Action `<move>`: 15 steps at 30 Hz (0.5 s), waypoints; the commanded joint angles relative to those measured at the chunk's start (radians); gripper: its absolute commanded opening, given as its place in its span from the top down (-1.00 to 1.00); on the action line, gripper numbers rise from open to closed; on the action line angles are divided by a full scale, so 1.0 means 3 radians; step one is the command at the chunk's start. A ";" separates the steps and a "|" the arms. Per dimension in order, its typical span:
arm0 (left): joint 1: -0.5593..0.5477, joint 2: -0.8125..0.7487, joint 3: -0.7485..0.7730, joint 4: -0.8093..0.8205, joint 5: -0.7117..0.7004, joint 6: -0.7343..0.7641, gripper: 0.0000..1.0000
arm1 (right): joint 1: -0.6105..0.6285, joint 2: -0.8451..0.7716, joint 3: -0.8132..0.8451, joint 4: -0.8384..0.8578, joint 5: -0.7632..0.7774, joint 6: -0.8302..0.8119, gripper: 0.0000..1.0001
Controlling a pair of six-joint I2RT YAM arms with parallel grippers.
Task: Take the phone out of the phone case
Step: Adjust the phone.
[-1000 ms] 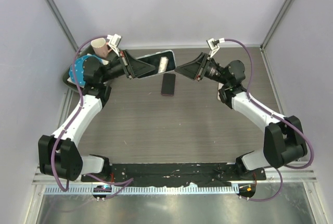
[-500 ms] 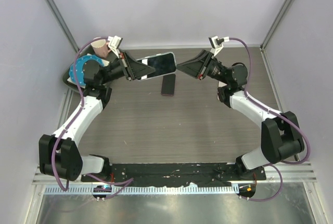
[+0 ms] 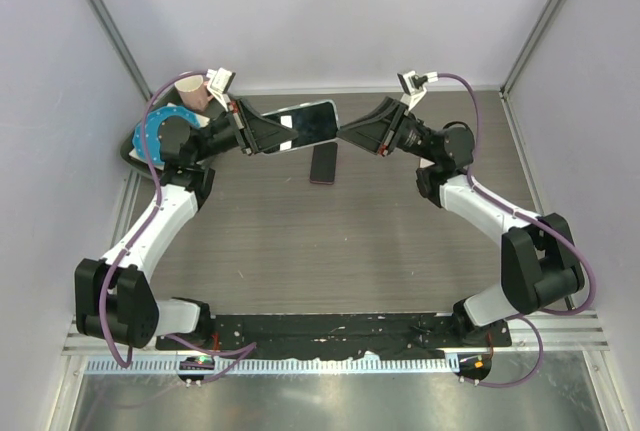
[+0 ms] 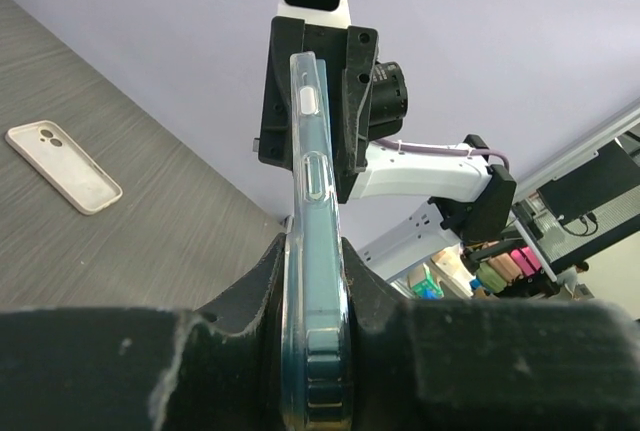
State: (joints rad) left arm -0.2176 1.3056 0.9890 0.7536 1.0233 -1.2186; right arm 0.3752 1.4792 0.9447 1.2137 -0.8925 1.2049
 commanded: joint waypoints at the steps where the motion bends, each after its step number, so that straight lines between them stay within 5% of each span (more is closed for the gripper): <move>1: -0.0001 -0.0072 0.0042 0.0336 -0.0062 -0.0075 0.99 | 0.0053 -0.0022 0.0052 0.0214 -0.0052 -0.0043 0.31; 9: -0.0001 -0.0077 -0.0024 0.0311 -0.0077 -0.0019 1.00 | 0.0053 -0.0058 0.0062 0.0985 -0.0134 0.0360 0.62; 12: 0.0004 -0.0057 -0.0050 0.0209 -0.0103 0.0043 1.00 | 0.0058 -0.0129 0.0159 0.1241 -0.0205 0.0509 0.98; 15: -0.0006 -0.0036 -0.0096 0.0091 -0.0179 0.0115 1.00 | 0.0094 -0.0262 0.0231 0.1292 -0.0287 0.0499 0.98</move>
State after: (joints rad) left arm -0.2211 1.3037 0.9764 0.8001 1.0367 -1.2381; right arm 0.3794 1.4796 0.9424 1.2415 -0.9203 1.2995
